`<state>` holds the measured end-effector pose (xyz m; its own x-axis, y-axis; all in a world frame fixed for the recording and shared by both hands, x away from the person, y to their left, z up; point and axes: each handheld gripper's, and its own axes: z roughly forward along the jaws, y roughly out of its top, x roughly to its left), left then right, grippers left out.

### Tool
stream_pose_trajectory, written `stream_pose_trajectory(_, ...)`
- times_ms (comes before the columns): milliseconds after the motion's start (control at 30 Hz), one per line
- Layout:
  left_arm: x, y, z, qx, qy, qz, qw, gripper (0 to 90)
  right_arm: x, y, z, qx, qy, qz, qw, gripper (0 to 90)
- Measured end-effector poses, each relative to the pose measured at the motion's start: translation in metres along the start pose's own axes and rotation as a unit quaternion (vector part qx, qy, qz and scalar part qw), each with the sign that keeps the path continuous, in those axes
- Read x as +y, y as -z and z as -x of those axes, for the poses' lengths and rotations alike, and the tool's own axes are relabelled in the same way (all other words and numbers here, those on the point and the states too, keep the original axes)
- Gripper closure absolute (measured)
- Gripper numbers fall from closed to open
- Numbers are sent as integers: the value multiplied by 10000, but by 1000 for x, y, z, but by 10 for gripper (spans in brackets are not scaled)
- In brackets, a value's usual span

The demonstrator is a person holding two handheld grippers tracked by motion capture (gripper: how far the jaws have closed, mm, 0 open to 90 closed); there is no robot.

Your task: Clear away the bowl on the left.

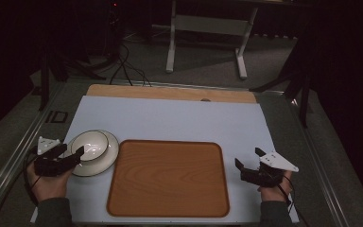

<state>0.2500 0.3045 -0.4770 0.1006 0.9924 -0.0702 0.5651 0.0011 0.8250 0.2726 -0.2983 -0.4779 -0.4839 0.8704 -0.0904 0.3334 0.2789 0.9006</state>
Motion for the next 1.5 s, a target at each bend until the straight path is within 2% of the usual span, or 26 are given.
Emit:
stream_pose_trajectory(100, 1, 0, 3, 100, -137, 37, 9999, 393, 1, 4, 3, -65, -82, 127, 9999, 135)
stream_pose_trajectory(300, 4, 0, 5, 170, -195, 114, 9996, 424, 1, 2, 2, -179, 5, 59, 9998, 135)
stream_pose_trajectory(533, 5, -9, -3, 265, 8, 78, 9996, 419, 1, 4, 3, -255, -12, 148, 9996, 135)
stream_pose_trajectory(733, 5, -16, -7, 271, 68, -36, 9996, 415, 2, 5, 2, -257, 46, 173, 9995, 135)
stream_pose_trajectory(800, 6, -24, -10, 205, 242, -115, 9994, 420, 1, 5, 3, -256, 9, 184, 9995, 135)
stream_pose_trajectory(933, 6, -27, -12, 195, 296, -156, 9993, 422, 2, 7, 4, -229, -36, 236, 9995, 135)
stream_pose_trajectory(967, 6, -33, -12, 189, 337, -266, 9989, 429, 2, 7, 4, -238, -35, 259, 9994, 135)
stream_pose_trajectory(1267, 6, -46, -11, 158, 318, -642, 9973, 443, 2, 7, 4, -249, 8, 283, 9993, 136)
stream_pose_trajectory(1500, 4, -52, -11, 31, 345, -892, 9954, 460, 2, 7, 4, -259, 22, 280, 9993, 136)
